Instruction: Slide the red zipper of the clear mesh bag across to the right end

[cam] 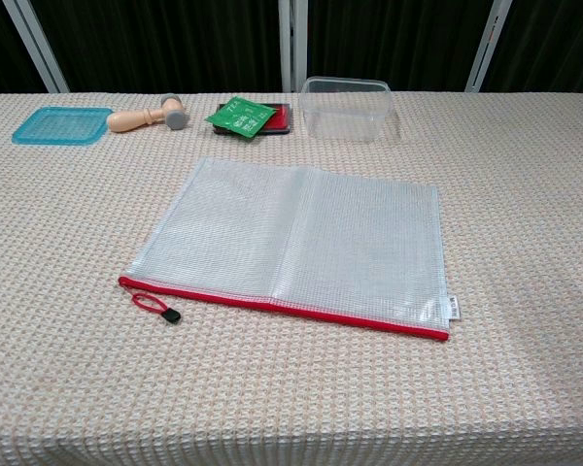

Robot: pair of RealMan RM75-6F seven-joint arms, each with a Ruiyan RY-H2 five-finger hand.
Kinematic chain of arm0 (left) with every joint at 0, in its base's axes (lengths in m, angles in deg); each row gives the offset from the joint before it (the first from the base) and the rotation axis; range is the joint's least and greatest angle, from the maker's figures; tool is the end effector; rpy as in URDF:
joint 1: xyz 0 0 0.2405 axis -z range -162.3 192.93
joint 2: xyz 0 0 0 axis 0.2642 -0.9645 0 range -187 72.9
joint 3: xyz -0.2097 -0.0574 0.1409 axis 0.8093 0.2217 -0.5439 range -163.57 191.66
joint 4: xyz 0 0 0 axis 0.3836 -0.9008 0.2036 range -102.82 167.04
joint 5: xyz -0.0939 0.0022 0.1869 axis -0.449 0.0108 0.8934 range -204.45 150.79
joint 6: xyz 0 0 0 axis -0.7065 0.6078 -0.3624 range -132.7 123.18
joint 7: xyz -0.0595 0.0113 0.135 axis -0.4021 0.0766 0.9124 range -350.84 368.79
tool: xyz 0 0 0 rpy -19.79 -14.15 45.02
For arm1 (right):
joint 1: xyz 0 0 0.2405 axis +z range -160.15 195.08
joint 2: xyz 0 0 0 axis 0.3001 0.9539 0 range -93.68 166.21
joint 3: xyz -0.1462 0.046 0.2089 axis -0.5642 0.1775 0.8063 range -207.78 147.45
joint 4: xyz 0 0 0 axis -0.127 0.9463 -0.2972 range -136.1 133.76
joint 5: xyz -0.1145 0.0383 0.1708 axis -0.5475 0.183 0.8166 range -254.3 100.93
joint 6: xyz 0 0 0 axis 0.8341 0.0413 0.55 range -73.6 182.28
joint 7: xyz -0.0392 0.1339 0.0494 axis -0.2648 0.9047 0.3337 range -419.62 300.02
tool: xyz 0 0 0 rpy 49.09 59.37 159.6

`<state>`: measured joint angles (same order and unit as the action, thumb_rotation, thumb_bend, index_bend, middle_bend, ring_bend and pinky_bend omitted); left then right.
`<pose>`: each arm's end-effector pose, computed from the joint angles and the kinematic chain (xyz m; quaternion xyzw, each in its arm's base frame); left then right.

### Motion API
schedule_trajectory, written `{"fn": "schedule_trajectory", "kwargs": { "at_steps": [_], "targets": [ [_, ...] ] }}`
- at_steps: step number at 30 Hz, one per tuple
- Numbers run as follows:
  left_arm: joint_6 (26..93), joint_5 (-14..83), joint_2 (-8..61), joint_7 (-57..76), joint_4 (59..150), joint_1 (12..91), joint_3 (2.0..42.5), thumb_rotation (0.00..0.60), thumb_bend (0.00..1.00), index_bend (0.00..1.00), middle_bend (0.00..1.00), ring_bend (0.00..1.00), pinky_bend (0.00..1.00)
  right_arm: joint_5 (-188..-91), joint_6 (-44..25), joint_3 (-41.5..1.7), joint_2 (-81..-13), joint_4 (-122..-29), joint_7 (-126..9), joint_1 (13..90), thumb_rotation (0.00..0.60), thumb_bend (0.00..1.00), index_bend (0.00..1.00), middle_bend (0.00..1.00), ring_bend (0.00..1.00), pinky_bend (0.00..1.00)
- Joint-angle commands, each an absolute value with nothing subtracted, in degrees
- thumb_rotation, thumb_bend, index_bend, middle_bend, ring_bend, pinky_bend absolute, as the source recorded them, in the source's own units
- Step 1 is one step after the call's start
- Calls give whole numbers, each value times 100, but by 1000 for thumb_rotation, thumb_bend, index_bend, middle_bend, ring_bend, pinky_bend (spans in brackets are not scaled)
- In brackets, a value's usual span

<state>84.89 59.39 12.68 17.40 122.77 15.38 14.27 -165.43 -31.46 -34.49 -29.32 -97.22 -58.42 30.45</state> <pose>-0.3224 0.1488 0.1362 -0.5885 -0.3789 -0.3488 0.6232 -0.2753 -0.1975 0.1302 0.6375 -0.3989 0.4299 0.4997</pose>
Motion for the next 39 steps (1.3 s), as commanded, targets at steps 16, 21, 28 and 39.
{"fn": "schedule_trajectory", "kwargs": {
  "at_steps": [16,21,28,39],
  "targets": [
    [8455,6082,1298,1611,12263,1561,1401,600,227,186,124,101,134,-17376,-377,-2652,-3859,-10348,-7203,5140,600,148,212,128,0,0],
    [8482,6122,1319,1515,12211,1543,1389,600,227,186,124,101,134,-16836,748,-2125,-4935,-9824,-7739,6071,600,131,284,136,0,0],
    [8477,6036,1340,1331,12070,1486,1385,600,227,185,124,101,134,-16489,1439,-1802,-6246,-8647,-8163,7001,600,175,301,138,0,0],
    [8418,5954,1382,1032,11851,1450,1392,600,227,186,124,101,134,-16629,1512,-1813,-7522,-7001,-8020,7831,600,183,335,140,0,0]
  ]
}}
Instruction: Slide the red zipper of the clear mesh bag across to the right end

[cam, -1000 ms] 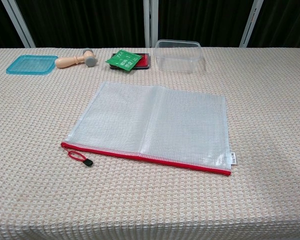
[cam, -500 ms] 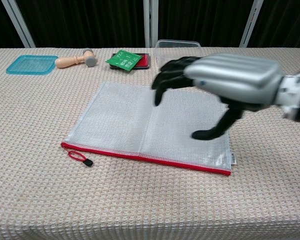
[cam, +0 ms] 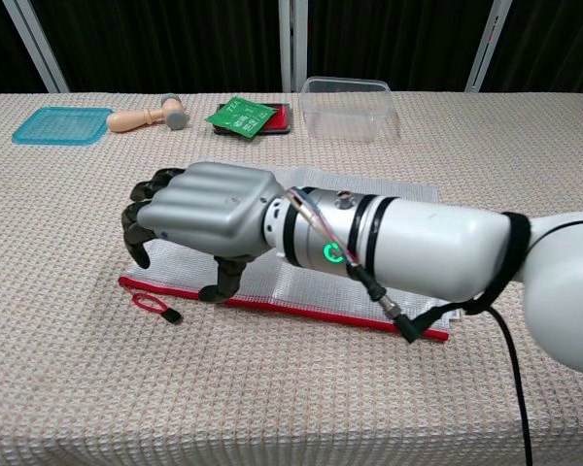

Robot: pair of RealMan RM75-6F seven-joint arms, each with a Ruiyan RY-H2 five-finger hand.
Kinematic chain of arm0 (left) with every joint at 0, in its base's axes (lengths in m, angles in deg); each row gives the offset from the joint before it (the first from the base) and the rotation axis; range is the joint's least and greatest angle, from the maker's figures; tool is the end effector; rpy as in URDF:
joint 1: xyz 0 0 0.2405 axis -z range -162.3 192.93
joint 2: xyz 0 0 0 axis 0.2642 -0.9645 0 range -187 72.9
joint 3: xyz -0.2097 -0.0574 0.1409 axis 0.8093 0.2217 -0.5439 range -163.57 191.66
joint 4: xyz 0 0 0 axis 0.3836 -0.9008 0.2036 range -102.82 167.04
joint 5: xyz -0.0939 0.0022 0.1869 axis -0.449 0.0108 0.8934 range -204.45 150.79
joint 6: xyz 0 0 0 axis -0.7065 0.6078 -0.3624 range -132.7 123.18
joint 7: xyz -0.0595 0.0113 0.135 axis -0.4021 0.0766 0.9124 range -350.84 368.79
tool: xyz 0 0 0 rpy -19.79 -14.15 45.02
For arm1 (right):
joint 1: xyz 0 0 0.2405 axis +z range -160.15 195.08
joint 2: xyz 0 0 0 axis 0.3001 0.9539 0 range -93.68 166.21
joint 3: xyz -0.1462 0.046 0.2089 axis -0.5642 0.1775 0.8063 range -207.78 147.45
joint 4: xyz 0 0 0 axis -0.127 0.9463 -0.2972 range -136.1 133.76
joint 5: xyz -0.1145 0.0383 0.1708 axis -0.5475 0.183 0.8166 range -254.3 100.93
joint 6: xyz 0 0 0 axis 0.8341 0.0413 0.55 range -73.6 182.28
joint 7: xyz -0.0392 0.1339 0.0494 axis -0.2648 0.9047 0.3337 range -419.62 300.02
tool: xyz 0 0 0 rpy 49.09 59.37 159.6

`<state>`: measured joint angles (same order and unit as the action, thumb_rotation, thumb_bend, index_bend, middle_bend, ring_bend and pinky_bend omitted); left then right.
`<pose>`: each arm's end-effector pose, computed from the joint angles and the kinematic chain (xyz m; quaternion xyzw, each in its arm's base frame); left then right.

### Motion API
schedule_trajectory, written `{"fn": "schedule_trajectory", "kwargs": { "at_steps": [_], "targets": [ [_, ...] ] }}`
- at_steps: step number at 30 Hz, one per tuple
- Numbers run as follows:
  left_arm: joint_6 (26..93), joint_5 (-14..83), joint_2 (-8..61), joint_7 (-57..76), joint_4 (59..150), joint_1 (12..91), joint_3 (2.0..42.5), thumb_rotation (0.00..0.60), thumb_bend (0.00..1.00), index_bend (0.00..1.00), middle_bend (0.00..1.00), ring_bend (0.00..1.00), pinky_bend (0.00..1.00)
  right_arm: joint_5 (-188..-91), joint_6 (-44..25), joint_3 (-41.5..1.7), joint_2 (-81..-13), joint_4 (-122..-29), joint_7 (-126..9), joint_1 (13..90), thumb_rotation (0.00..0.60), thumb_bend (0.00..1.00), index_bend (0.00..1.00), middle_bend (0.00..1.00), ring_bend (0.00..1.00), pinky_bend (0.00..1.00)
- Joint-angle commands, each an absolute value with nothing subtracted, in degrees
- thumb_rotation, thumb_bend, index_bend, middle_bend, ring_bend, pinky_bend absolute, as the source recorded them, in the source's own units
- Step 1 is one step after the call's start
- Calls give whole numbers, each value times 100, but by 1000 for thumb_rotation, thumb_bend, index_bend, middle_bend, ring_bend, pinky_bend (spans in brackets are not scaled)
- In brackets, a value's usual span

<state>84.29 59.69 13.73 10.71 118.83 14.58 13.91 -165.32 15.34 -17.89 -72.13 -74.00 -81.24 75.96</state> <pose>-0.3360 0.1429 0.1334 -0.5770 -0.4052 -0.3622 0.6097 0.0031 -0.2947 -0.1400 0.8953 -0.1249 0.3811 0.1938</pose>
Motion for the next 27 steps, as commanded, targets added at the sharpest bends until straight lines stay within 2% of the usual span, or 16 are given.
{"fn": "schedule_trajectory", "kwargs": {
  "at_steps": [1,14,20,27],
  "targets": [
    [8416,5949,1386,1010,11836,1446,1392,600,227,185,124,101,135,-16663,1487,-1833,-7591,-6892,-7985,7873,600,183,335,140,0,0],
    [8442,5977,1352,779,11753,1395,1374,600,227,185,124,101,134,-17035,1135,-2090,-8341,-5687,-7230,8327,600,207,350,146,0,0],
    [8445,5991,1363,724,11710,1392,1379,600,227,185,123,101,134,-17133,991,-2186,-8487,-5425,-6980,8428,600,310,438,172,0,0],
    [8411,6012,1374,623,11666,1405,1375,600,227,184,123,101,134,-17156,870,-2260,-8556,-5270,-6868,8464,600,328,519,187,0,0]
  ]
}}
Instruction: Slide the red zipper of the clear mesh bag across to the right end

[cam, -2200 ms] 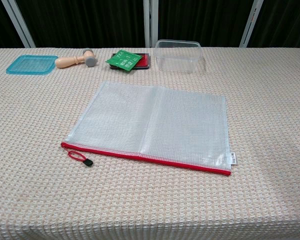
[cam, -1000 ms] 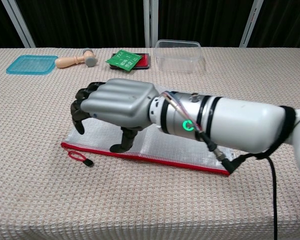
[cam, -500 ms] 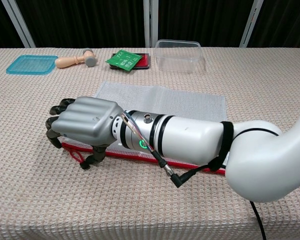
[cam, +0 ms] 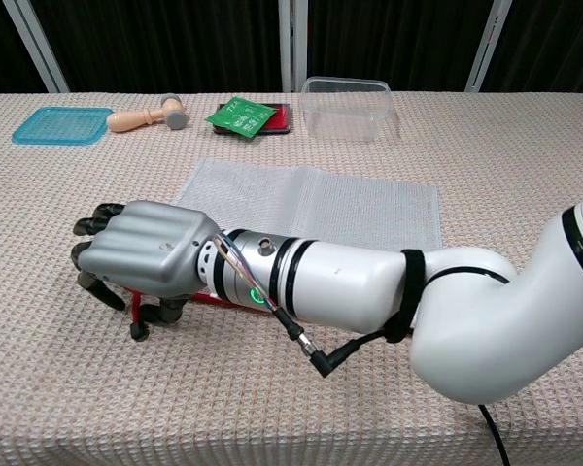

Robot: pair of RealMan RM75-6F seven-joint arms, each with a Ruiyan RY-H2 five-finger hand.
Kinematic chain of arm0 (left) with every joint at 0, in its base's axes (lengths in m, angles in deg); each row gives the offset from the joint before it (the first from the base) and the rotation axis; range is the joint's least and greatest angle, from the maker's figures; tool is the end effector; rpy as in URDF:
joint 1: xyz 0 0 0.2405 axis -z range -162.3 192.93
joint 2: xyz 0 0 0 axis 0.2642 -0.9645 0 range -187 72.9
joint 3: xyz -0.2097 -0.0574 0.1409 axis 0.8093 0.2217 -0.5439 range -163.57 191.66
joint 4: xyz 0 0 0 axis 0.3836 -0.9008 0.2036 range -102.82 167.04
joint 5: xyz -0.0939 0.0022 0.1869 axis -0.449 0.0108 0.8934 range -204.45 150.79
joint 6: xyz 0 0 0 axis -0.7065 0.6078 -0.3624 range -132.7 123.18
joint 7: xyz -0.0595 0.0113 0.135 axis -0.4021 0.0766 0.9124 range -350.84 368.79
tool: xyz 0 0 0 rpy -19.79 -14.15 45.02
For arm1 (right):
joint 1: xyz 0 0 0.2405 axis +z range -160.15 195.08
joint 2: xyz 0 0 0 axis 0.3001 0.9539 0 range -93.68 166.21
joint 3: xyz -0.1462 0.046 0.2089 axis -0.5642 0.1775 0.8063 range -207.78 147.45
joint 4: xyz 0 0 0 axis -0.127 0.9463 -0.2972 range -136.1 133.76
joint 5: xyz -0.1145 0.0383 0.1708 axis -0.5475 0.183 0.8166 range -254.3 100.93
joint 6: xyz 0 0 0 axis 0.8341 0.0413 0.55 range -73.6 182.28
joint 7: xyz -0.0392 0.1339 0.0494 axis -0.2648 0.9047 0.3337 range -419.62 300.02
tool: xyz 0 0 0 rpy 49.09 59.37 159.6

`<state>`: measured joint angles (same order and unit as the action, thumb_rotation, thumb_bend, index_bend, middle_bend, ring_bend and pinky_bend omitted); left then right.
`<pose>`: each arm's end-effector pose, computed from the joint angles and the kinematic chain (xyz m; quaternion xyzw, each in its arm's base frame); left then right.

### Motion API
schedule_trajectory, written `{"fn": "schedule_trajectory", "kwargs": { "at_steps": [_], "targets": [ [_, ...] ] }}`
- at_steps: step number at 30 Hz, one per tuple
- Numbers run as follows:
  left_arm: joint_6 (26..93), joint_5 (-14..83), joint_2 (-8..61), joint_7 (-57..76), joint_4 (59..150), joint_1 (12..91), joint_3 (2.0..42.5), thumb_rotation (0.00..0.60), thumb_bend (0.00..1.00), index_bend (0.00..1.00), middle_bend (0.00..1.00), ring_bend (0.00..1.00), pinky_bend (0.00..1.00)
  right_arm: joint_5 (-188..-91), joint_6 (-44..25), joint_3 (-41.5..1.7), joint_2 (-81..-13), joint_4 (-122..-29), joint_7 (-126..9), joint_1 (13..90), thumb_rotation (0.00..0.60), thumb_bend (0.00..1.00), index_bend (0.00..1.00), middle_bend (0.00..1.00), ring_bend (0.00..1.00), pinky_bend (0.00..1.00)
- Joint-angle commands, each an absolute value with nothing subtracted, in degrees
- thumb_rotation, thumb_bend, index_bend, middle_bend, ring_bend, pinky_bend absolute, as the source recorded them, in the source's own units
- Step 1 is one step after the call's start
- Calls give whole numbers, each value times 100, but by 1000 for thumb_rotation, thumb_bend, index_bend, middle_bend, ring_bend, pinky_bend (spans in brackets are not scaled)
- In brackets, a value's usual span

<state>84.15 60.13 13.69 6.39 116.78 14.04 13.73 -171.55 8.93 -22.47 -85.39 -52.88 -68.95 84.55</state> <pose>-0.3434 0.1389 0.1357 -0.5700 -0.4187 -0.3715 0.6015 0.0270 -0.2898 -0.1936 0.8961 -0.0812 0.4014 0.1714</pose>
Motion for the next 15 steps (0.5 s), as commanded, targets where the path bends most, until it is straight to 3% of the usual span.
{"fn": "schedule_trajectory", "kwargs": {
  "at_steps": [1,8,15],
  "targets": [
    [8408,6011,1377,617,11659,1404,1375,600,227,184,123,101,134,-17157,854,-2266,-8564,-5258,-6855,8466,600,329,530,190,0,0],
    [8379,6001,1388,550,11625,1405,1373,600,227,184,123,101,134,-17165,745,-2318,-8636,-5176,-6776,8474,600,361,644,216,0,0],
    [8104,6159,1433,148,11549,1627,1364,600,226,184,123,101,134,-17338,211,-2489,-8506,-5369,-6533,8285,600,471,827,236,0,0]
  ]
}}
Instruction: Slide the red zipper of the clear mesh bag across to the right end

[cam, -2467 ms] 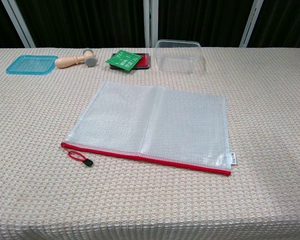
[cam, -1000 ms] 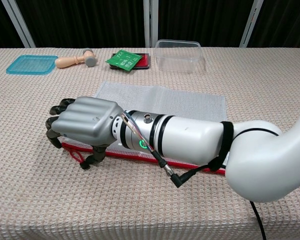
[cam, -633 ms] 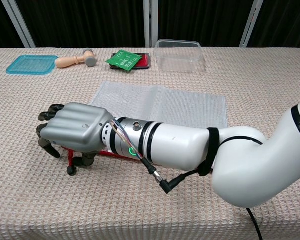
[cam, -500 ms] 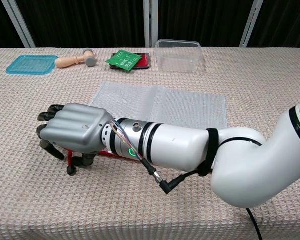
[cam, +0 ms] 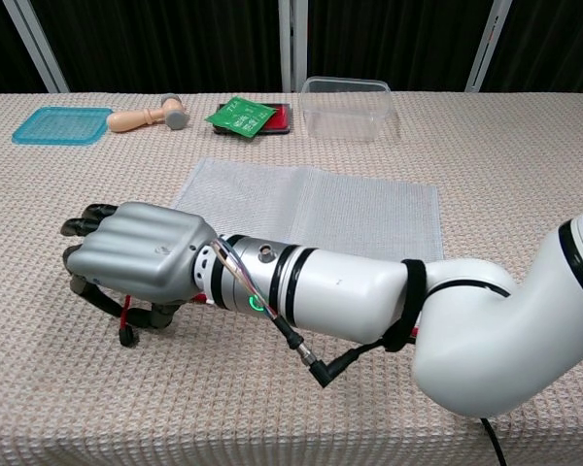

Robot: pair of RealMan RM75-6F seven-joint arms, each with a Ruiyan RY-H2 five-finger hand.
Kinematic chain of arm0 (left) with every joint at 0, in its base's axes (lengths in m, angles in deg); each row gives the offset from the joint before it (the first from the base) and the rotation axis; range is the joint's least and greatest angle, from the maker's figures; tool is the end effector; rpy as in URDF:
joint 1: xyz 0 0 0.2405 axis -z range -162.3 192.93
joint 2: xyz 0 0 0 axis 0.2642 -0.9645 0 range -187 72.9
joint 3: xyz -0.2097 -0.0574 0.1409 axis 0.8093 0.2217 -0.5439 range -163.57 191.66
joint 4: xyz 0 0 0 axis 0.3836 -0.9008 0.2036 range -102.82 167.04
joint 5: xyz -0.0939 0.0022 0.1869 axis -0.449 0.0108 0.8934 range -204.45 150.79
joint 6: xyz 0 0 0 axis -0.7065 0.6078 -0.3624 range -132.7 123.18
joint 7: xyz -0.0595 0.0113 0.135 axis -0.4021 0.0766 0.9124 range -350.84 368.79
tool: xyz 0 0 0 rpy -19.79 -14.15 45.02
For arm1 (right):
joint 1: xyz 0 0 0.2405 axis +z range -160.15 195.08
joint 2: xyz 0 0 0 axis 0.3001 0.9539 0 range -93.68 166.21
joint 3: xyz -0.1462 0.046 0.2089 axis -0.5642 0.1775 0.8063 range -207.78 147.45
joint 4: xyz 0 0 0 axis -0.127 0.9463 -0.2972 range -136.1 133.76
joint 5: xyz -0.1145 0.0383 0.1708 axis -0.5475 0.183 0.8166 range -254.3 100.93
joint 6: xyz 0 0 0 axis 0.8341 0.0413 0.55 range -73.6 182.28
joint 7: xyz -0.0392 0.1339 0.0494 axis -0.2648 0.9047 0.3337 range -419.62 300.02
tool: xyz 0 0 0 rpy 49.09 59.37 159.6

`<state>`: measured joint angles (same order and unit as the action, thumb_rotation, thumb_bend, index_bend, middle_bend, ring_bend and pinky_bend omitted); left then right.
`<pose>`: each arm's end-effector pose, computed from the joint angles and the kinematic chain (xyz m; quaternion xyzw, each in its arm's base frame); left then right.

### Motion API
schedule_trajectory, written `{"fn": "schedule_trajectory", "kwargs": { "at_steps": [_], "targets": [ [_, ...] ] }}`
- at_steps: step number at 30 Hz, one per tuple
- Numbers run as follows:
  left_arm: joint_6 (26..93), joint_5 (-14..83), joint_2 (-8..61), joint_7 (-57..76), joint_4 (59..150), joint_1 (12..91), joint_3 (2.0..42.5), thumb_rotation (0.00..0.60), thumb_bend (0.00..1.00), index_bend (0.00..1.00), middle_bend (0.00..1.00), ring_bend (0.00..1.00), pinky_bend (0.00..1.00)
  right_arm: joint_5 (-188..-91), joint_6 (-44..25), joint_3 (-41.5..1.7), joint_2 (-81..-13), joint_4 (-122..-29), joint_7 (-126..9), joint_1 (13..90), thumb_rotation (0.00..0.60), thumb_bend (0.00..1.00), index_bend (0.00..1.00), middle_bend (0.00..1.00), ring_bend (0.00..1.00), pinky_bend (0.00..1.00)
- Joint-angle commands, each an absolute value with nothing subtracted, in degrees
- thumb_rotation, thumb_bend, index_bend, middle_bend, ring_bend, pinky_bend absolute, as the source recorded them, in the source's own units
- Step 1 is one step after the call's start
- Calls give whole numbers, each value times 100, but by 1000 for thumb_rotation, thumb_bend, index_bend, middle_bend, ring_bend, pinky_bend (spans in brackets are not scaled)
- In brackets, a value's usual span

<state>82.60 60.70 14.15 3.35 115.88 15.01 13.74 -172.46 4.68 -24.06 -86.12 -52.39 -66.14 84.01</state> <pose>-0.3435 0.1447 0.1302 -0.5714 -0.4333 -0.3838 0.5818 0.0273 -0.2829 -0.1914 0.8845 -0.0908 0.4288 0.1599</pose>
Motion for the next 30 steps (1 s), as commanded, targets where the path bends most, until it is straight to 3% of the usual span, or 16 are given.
{"fn": "schedule_trajectory", "kwargs": {
  "at_steps": [1,15,30],
  "targets": [
    [8034,6203,1439,34,11532,1691,1363,600,226,184,123,101,135,-17364,117,-2512,-8448,-5436,-6524,8242,600,477,853,236,0,0],
    [6788,7015,1944,-2276,10969,3273,1529,600,240,241,123,101,134,-17730,-1180,-2664,-7094,-7120,-6672,7570,600,489,951,233,0,0],
    [6519,7467,2533,-2723,10732,4143,1320,600,283,356,122,100,134,-17860,-1393,-2577,-6772,-7547,-6756,7429,600,499,954,233,0,0]
  ]
}}
